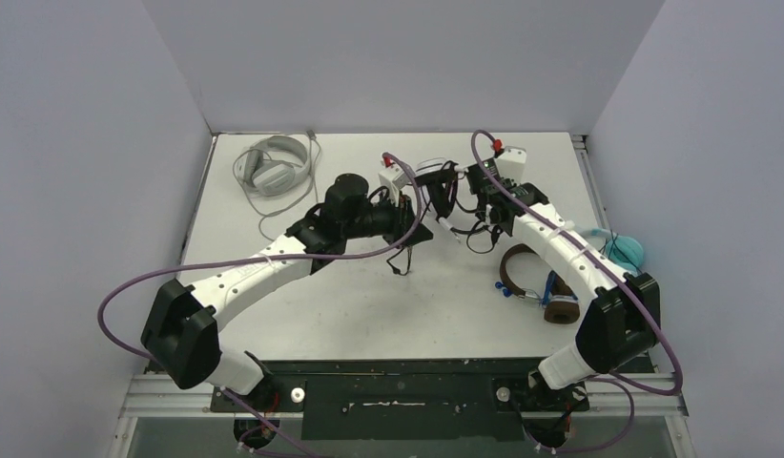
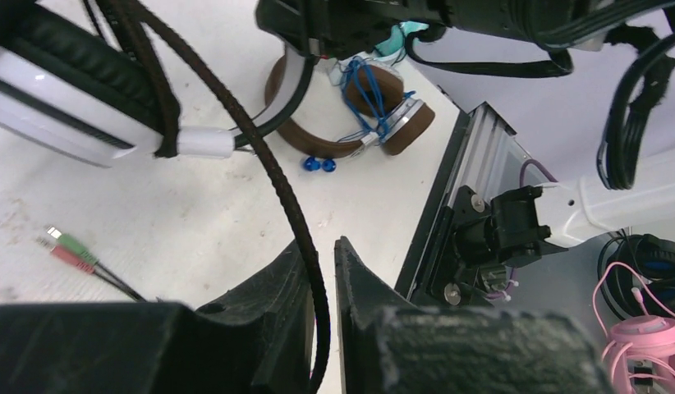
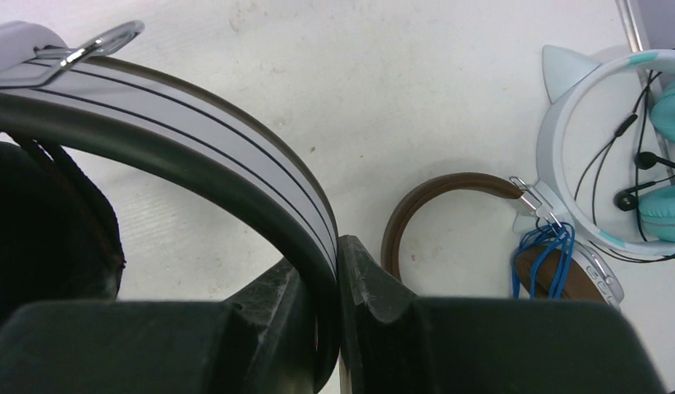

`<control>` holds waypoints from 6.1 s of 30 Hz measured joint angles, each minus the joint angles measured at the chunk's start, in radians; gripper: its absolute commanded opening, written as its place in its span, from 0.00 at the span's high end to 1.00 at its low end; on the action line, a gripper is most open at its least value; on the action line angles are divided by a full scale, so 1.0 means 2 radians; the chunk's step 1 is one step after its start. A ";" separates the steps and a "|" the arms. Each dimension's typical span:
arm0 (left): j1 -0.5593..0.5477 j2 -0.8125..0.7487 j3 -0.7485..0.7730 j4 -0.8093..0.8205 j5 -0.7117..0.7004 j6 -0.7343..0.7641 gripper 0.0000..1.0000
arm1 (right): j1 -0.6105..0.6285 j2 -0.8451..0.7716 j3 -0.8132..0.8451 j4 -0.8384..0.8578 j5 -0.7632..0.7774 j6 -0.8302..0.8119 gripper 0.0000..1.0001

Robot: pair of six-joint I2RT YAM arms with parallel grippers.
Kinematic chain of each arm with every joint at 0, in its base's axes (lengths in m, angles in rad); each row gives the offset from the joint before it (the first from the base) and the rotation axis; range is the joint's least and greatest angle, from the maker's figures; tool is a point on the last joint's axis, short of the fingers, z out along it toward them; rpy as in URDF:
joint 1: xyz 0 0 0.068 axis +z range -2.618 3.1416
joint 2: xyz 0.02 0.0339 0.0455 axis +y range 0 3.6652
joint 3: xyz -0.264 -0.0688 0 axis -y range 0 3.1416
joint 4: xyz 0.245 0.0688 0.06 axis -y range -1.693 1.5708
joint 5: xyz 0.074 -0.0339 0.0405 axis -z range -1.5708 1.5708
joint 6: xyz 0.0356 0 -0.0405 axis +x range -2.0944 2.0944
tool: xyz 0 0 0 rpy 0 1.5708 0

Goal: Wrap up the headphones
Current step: Wrap the headphones cable around the headphones.

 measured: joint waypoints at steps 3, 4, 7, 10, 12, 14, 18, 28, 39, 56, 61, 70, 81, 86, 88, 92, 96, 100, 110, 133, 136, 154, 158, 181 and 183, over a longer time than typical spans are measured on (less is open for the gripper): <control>-0.012 0.000 -0.006 0.028 0.000 -0.007 0.87 | -0.002 -0.002 0.007 0.001 -0.010 0.004 1.00; -0.016 0.001 -0.006 0.035 0.000 -0.010 0.88 | -0.002 -0.003 0.008 0.001 -0.012 0.005 1.00; -0.028 0.005 -0.006 0.055 -0.001 -0.015 0.88 | -0.001 -0.006 0.009 0.000 -0.021 0.005 1.00; -0.045 0.014 -0.006 0.061 -0.004 -0.016 0.87 | -0.002 -0.009 0.010 -0.003 -0.029 0.005 1.00; -0.053 0.019 -0.012 0.065 -0.009 -0.016 0.87 | -0.003 -0.010 0.015 -0.011 -0.037 0.005 1.00; -0.059 0.020 -0.024 0.072 -0.013 -0.015 0.87 | -0.006 -0.011 0.026 -0.021 -0.052 0.005 1.00; -0.062 0.025 -0.060 0.094 -0.018 -0.015 0.87 | -0.012 -0.016 0.054 -0.036 -0.080 0.006 1.00; -0.069 0.044 -0.141 0.190 -0.047 -0.015 0.71 | -0.016 -0.054 0.168 -0.101 -0.128 0.005 1.00; -0.083 -0.004 -0.229 0.331 -0.115 0.016 0.18 | -0.017 -0.054 0.322 -0.192 -0.136 -0.008 1.00; -0.104 0.051 -0.224 0.433 -0.213 0.065 0.18 | -0.018 -0.043 0.428 -0.249 -0.149 -0.023 1.00; -0.104 0.034 -0.230 0.440 -0.238 0.064 0.15 | -0.018 -0.042 0.439 -0.256 -0.150 -0.026 1.00; -0.104 -0.045 -0.230 0.423 -0.202 0.086 0.03 | -0.018 -0.042 0.445 -0.256 -0.150 -0.031 1.00; -0.104 -0.045 -0.227 0.425 -0.114 0.089 0.03 | -0.018 -0.042 0.444 -0.256 -0.156 -0.034 1.00; -0.104 -0.039 -0.210 0.418 -0.095 0.092 0.11 | -0.018 -0.042 0.444 -0.255 -0.160 -0.034 1.00; -0.104 -0.030 -0.194 0.414 -0.095 0.096 0.13 | -0.018 -0.042 0.444 -0.254 -0.163 -0.034 1.00; -0.104 -0.003 -0.169 0.409 -0.098 0.113 0.20 | -0.018 -0.042 0.443 -0.253 -0.168 -0.034 1.00; -0.104 0.028 -0.153 0.399 -0.103 0.128 0.36 | -0.018 -0.042 0.443 -0.253 -0.173 -0.033 1.00; -0.104 0.060 -0.139 0.390 -0.116 0.143 0.65 | -0.018 -0.042 0.443 -0.250 -0.177 -0.033 1.00; -0.066 0.081 -0.171 0.415 -0.170 0.132 1.00 | -0.018 -0.045 0.432 -0.253 -0.196 -0.049 1.00; 0.100 0.164 -0.183 0.657 0.118 -0.146 0.80 | -0.023 -0.206 0.067 -0.115 -0.494 -0.145 1.00; 0.113 0.183 -0.177 0.702 0.139 -0.204 0.75 | -0.023 -0.229 0.013 -0.096 -0.528 -0.145 1.00; 0.126 0.120 -0.175 0.661 0.170 -0.245 0.71 | -0.006 -0.268 -0.128 -0.029 -0.582 -0.155 1.00; 0.128 0.078 -0.175 0.590 0.170 -0.204 0.74 | 0.062 -0.260 -0.132 -0.021 -0.531 -0.145 1.00; 0.039 0.015 -0.110 0.064 -0.032 0.099 0.97 | 0.198 -0.091 -0.097 -0.078 -0.199 -0.163 1.00; 0.032 0.025 -0.096 0.031 -0.059 0.117 0.98 | 0.198 -0.069 -0.097 -0.079 -0.174 -0.158 1.00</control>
